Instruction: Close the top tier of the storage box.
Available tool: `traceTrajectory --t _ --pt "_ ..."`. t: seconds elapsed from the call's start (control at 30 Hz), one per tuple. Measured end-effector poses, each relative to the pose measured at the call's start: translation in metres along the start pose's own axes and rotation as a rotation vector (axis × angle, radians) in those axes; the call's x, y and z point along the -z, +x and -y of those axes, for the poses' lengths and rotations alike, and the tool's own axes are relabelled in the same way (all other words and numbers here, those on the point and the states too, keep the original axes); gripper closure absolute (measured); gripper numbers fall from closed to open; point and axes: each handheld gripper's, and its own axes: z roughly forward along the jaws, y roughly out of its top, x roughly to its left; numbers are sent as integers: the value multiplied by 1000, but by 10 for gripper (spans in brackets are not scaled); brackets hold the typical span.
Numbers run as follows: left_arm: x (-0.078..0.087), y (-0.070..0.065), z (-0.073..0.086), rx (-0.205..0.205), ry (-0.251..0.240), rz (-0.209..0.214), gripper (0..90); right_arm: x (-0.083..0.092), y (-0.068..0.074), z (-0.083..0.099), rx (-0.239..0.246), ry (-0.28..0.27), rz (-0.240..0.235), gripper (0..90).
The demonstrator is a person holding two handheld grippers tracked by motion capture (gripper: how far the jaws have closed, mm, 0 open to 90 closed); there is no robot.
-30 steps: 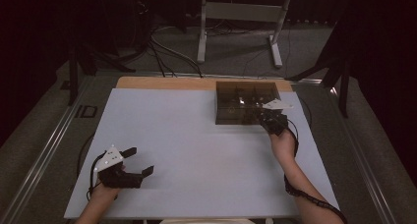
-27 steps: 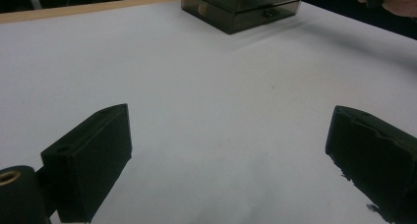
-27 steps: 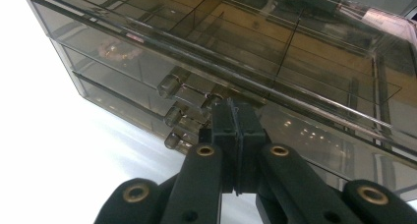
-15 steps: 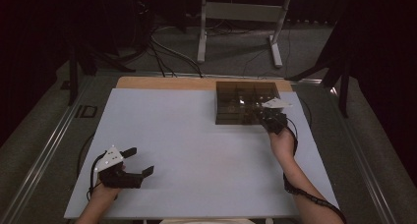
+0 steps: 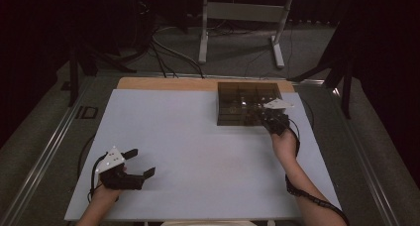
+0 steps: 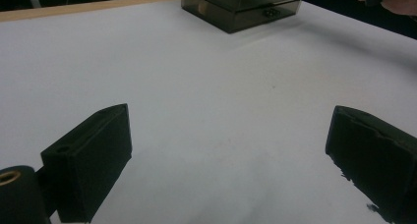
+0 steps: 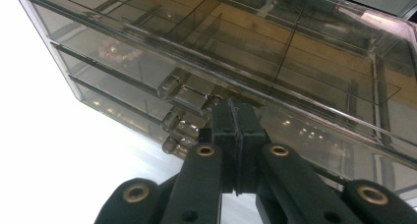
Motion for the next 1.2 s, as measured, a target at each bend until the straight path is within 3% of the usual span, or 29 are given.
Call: traceTrajectory --t 0.3,0.57,0.83,1.2 --pt "1 0 0 -1 -1 -4 53 3 -1 -1 -4 -2 -8 900" --pt "1 0 0 -4 2 -5 53 13 -6 0 -39 -1 -19 882" --pt "1 0 0 -6 4 -5 53 15 -3 3 -72 14 -39 746" --pt "0 0 0 -6 3 -3 53 14 7 1 -79 36 -96 394"
